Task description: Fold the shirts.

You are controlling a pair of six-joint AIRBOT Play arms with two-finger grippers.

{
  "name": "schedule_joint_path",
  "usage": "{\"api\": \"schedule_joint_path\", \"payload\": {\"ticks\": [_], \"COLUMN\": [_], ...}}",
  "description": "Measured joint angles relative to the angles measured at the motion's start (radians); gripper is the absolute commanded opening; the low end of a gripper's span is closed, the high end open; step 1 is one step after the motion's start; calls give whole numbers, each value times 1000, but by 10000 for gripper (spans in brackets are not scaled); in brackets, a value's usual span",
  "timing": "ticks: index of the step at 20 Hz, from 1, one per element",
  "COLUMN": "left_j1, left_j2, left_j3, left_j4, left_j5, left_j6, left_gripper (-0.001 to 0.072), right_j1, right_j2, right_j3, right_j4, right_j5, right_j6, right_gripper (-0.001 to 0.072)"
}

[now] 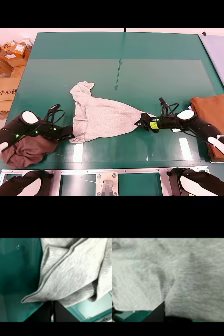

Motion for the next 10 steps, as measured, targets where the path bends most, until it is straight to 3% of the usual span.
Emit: {"api": "schedule_joint_path", "payload": {"ticks": [4, 10], "left_j1": [0, 0], "left_j2": [0, 0], "left_j3": [-1, -1], "left_j4": [31, 83], "left_j5": [6, 5], "left_j6": [0, -10], "left_gripper": [20, 20], "right_j1": [-110, -510], "right_j2": [82, 161], "right_j3": [102, 183], "right_j4": [5, -3], "right_j5": [157, 227], "right_j6": [0, -12], "right_gripper": [9, 9]}}
